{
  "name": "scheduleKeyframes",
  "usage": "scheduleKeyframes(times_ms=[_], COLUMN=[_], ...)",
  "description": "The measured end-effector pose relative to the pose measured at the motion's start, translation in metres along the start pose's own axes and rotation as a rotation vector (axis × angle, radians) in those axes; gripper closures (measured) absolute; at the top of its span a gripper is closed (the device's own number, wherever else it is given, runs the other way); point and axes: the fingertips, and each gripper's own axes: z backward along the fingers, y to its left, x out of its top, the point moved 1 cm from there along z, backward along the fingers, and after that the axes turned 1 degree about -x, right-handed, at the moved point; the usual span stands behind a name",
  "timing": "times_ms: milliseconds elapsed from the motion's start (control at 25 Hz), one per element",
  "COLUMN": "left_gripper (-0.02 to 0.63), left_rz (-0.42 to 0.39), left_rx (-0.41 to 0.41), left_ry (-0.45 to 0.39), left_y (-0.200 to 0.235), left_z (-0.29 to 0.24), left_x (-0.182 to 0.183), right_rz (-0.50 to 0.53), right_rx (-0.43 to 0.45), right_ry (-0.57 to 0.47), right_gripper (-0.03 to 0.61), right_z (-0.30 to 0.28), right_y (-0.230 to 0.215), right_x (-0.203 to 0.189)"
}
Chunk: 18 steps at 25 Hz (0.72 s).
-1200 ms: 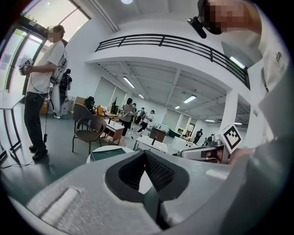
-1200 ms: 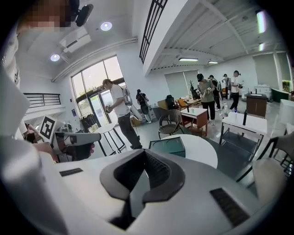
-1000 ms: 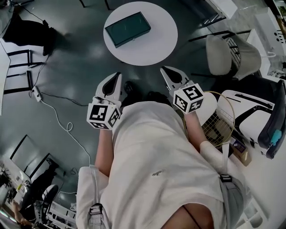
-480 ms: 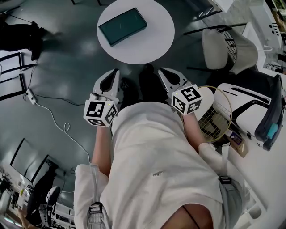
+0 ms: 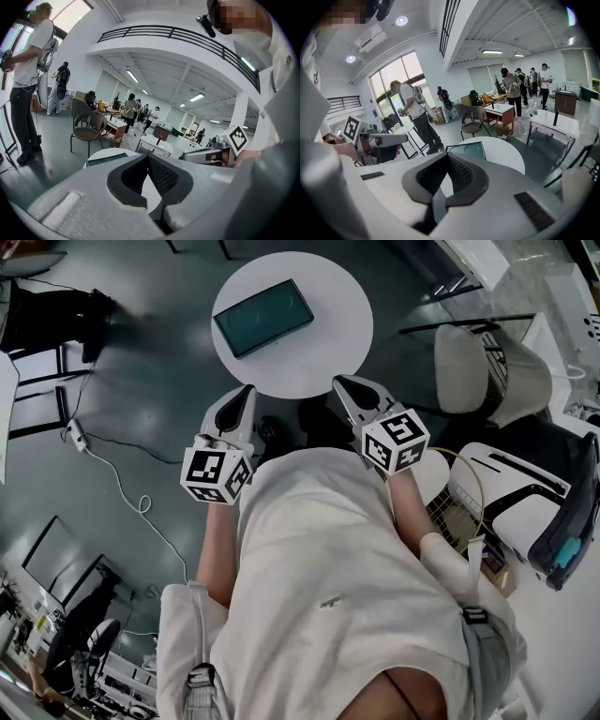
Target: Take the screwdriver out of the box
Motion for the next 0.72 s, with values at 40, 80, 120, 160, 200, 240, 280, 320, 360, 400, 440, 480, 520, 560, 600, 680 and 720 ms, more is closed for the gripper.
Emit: scheduleKeyframes(times_ms=[40, 80, 120, 160, 200, 240, 280, 320, 360, 400, 440, 480, 520, 560, 600, 680, 720], left_gripper=[0.603, 0.604, 0.604, 0.603, 0.603, 0.603, 0.604, 0.603, 0.604, 0.604, 0.603, 0.603, 0.603, 0.603, 0.604, 0.603, 0.604], left_rz=[-0.002, -0.003, -0.002, 0.004, 0.020, 0.044, 0.069, 0.091, 0.104, 0.111, 0.116, 0.122, 0.130, 0.135, 0.134, 0.108, 0.083], left_rx=[0.007, 0.014, 0.020, 0.025, 0.031, 0.039, 0.050, 0.063, 0.079, 0.094, 0.109, 0.124, 0.136, 0.147, 0.157, 0.176, 0.184], left_ry=[0.000, 0.002, 0.004, 0.008, 0.012, 0.016, 0.018, 0.020, 0.024, 0.029, 0.036, 0.043, 0.048, 0.055, 0.065, 0.107, 0.137], left_y=[-0.002, -0.003, -0.003, -0.004, -0.004, -0.004, -0.004, -0.004, -0.004, -0.004, -0.003, -0.003, -0.002, -0.001, 0.001, 0.007, 0.011], left_z=[-0.006, -0.011, -0.017, -0.022, -0.028, -0.034, -0.038, -0.042, -0.046, -0.050, -0.053, -0.057, -0.060, -0.063, -0.065, -0.067, -0.067], left_x=[0.004, 0.007, 0.009, 0.009, 0.009, 0.007, 0.005, 0.002, -0.001, -0.004, -0.007, -0.010, -0.013, -0.015, -0.017, -0.024, -0.028], right_rz=[0.002, 0.004, 0.006, 0.008, 0.011, 0.016, 0.021, 0.028, 0.035, 0.041, 0.047, 0.052, 0.058, 0.065, 0.071, 0.070, 0.064], right_rx=[0.008, 0.017, 0.028, 0.042, 0.057, 0.074, 0.092, 0.110, 0.129, 0.147, 0.165, 0.184, 0.201, 0.216, 0.228, 0.244, 0.248], right_ry=[0.003, 0.006, 0.009, 0.011, 0.014, 0.019, 0.026, 0.036, 0.047, 0.058, 0.071, 0.084, 0.098, 0.111, 0.124, 0.145, 0.154], right_gripper=[0.572, 0.572, 0.572, 0.572, 0.572, 0.572, 0.572, 0.572, 0.572, 0.572, 0.572, 0.572, 0.572, 0.572, 0.572, 0.572, 0.572], right_z=[-0.002, -0.005, -0.008, -0.011, -0.013, -0.016, -0.018, -0.021, -0.023, -0.026, -0.028, -0.031, -0.033, -0.036, -0.039, -0.045, -0.049], right_y=[-0.007, -0.013, -0.019, -0.024, -0.030, -0.035, -0.038, -0.042, -0.044, -0.047, -0.049, -0.051, -0.052, -0.053, -0.054, -0.057, -0.058], right_x=[0.004, 0.007, 0.010, 0.013, 0.016, 0.018, 0.018, 0.018, 0.018, 0.016, 0.015, 0.013, 0.012, 0.010, 0.009, 0.007, 0.005])
